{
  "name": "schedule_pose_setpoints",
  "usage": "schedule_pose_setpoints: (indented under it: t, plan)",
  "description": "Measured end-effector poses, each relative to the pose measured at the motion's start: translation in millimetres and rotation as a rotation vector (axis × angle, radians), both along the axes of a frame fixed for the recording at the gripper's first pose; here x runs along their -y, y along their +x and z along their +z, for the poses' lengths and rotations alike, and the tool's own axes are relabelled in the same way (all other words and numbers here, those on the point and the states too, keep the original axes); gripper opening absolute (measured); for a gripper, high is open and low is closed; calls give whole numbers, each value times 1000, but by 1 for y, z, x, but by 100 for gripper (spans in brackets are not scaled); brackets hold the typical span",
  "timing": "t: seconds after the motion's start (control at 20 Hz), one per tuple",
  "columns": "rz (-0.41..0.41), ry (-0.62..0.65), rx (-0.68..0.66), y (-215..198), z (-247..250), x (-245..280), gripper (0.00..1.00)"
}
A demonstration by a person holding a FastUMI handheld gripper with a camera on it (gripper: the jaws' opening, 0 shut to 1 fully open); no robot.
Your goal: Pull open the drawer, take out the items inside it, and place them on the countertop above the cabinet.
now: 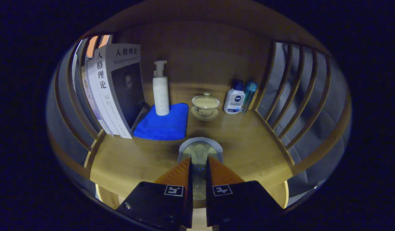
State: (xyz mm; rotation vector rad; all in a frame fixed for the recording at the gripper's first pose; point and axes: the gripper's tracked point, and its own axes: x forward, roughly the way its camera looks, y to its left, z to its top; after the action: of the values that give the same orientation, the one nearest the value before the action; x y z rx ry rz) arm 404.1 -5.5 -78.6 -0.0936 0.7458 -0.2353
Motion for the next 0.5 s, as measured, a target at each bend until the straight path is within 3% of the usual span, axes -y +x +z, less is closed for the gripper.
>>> schedule_pose_setpoints:
  t: [0.3,0.5]
  plan:
    - [8,-38,-12,9,-12,4,20]
    - [42,18,-24,3,-18,2,38]
